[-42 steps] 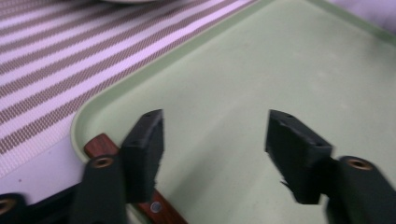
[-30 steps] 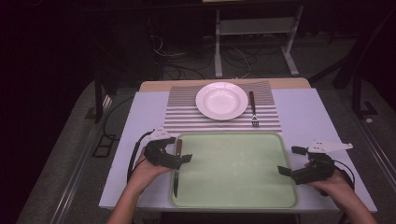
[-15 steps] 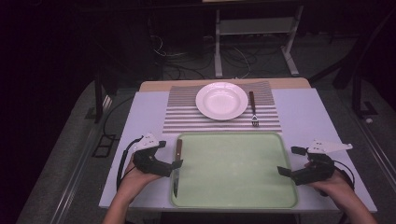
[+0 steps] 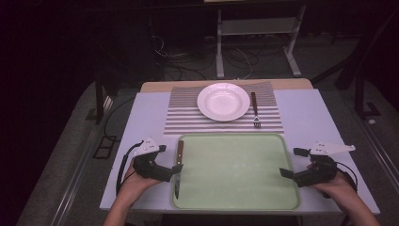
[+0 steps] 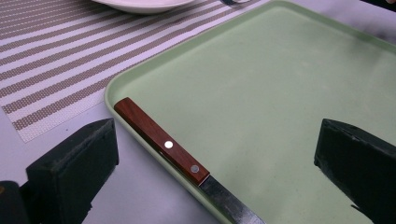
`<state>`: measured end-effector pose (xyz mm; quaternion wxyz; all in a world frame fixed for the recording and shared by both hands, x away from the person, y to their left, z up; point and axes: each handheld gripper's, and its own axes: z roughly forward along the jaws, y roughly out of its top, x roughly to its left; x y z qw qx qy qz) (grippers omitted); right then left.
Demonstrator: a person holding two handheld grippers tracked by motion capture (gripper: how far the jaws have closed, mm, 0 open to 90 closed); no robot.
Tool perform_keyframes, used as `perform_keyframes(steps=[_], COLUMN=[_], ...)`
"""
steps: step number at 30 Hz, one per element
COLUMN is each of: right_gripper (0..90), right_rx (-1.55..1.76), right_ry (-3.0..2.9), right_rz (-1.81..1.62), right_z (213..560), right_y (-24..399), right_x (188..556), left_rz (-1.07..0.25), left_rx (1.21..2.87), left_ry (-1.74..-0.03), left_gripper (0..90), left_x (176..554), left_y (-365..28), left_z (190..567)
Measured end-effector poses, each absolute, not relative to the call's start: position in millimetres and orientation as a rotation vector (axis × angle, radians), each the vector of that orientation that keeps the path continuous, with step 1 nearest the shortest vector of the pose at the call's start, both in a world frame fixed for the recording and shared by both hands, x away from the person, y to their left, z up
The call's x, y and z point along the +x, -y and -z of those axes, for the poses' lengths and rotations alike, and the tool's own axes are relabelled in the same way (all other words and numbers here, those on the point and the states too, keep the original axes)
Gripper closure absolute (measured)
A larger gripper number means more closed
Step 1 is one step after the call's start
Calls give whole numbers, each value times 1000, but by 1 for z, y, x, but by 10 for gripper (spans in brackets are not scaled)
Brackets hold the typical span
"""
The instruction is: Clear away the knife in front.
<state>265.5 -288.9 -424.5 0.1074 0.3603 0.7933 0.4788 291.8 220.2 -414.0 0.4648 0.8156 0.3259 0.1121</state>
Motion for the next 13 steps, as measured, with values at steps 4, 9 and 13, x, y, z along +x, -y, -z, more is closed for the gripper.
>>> perform_keyframes(steps=[4, 9, 13], right_gripper=[0, 0, 0], right_rx=[1060, 1062, 1060], right_ry=[-2337, -2335, -2335], right_rz=[-1408, -1409, -1411], right_z=[425, 425, 425], right_y=[289, 289, 289], right_x=[266, 265, 265], left_rz=[-274, -272, -273], left_rx=[2001, 2002, 2003], left_ry=[-802, -802, -802], left_gripper=[0, 0, 0], left_x=[292, 292, 292], left_y=[-220, -220, -220], left_z=[414, 414, 414])
